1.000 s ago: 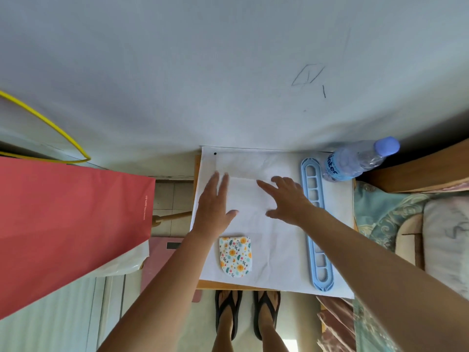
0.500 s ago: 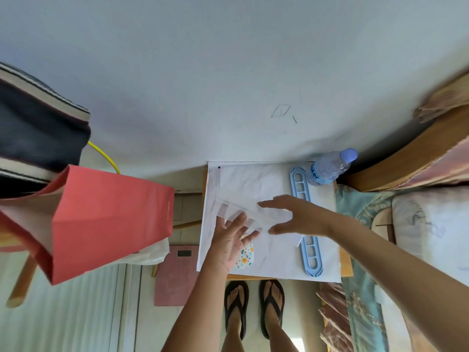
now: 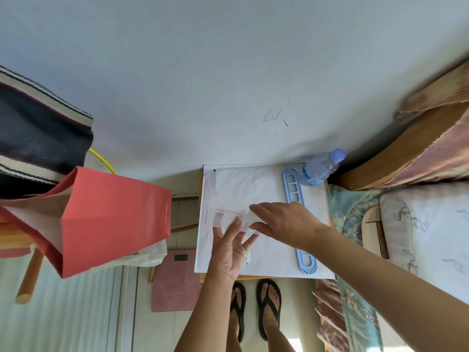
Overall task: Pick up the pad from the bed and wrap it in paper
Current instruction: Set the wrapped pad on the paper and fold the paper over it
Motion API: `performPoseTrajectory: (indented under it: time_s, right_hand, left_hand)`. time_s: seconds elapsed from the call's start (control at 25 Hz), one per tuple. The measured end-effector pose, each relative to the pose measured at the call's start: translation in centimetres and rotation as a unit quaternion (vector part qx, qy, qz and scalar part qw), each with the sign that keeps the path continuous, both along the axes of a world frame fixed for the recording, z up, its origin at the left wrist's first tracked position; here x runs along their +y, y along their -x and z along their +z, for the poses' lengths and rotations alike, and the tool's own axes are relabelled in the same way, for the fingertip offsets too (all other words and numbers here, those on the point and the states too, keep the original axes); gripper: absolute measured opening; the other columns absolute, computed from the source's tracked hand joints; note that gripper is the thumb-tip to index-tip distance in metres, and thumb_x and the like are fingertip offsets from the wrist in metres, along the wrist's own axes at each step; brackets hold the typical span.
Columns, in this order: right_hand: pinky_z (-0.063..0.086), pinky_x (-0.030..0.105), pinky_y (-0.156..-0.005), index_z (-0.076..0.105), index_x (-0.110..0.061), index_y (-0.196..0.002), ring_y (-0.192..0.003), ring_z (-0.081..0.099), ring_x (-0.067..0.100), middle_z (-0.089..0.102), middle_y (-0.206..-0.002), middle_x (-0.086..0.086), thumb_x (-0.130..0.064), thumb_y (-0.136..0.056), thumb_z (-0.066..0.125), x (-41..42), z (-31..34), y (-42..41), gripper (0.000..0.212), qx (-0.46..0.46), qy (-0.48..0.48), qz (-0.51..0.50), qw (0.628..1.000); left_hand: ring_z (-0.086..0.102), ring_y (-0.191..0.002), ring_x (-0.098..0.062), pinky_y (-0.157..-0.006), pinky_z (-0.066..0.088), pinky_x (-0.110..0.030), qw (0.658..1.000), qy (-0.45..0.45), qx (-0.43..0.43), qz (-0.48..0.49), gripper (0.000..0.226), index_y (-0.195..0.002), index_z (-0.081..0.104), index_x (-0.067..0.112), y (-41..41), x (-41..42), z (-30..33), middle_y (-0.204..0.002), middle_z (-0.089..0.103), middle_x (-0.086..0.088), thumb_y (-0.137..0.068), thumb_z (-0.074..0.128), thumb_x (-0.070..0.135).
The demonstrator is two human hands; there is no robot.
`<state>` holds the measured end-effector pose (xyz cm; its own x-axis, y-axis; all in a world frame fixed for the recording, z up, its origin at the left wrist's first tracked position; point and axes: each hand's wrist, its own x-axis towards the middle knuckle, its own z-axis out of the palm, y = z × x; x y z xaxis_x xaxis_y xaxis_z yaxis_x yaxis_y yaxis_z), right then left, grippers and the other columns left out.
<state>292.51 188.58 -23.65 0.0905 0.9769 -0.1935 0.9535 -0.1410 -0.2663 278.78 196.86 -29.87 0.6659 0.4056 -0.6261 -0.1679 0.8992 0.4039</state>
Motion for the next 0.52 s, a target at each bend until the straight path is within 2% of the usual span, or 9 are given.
performPoseTrajectory:
  time_s: [0.08,0.12,0.28,0.44,0.52]
  right_hand:
    - [0.052,0.033,-0.042,0.064,-0.003,-0.103,-0.062,0.067,0.026,0.071,-0.081,0.007,-0.035,-0.096,0.041,-0.2,0.2,0.0,0.04,-0.033,-0.042,0.031,0.998]
    - [0.053,0.033,-0.041,0.066,-0.003,-0.099,-0.061,0.067,0.024,0.072,-0.079,0.007,-0.034,-0.096,0.038,-0.4,0.1,0.0,0.042,-0.047,-0.045,0.039,0.997]
    - [0.056,0.036,-0.046,0.064,-0.002,-0.101,-0.063,0.068,0.025,0.071,-0.081,0.009,-0.03,-0.099,0.033,-0.7,-0.3,1.0,0.043,-0.055,-0.03,0.065,0.996]
    - [0.048,0.032,-0.033,0.065,0.003,-0.091,-0.039,0.057,0.032,0.064,-0.06,0.012,-0.02,-0.091,0.056,-0.3,0.5,-0.5,0.024,-0.015,-0.077,-0.045,0.996]
    - [0.047,0.034,-0.036,0.063,0.002,-0.095,-0.039,0.055,0.036,0.064,-0.061,0.014,-0.021,-0.092,0.055,0.0,0.7,-0.9,0.025,-0.002,-0.073,-0.041,0.996]
  left_hand:
    - [0.068,-0.099,-0.023,-0.067,0.06,-0.038,1.0,0.002,-0.011,0.004,0.108,-0.138,0.038,0.022,0.2,0.0,0.2,-0.118,0.062,-0.01,-0.046,0.093,0.019]
    - [0.068,-0.097,-0.023,-0.066,0.06,-0.038,1.0,0.003,-0.015,0.003,0.107,-0.137,0.038,0.021,0.3,-0.1,0.2,-0.118,0.062,-0.01,-0.046,0.093,0.018]
    - [0.067,-0.1,-0.025,-0.065,0.06,-0.037,1.0,-0.008,-0.018,-0.001,0.099,-0.13,0.045,0.023,0.7,-0.1,0.2,-0.117,0.062,-0.012,-0.044,0.093,0.015]
    - [0.057,-0.117,-0.036,-0.071,0.059,-0.046,1.0,0.008,-0.025,-0.012,0.096,-0.126,0.046,0.025,1.8,-0.9,-0.4,-0.126,0.055,-0.019,-0.044,0.093,0.012]
    - [0.057,-0.117,-0.036,-0.074,0.058,-0.048,0.999,0.017,-0.031,-0.013,0.096,-0.129,0.045,0.026,2.3,-1.2,-0.8,-0.128,0.053,-0.019,-0.047,0.093,0.012]
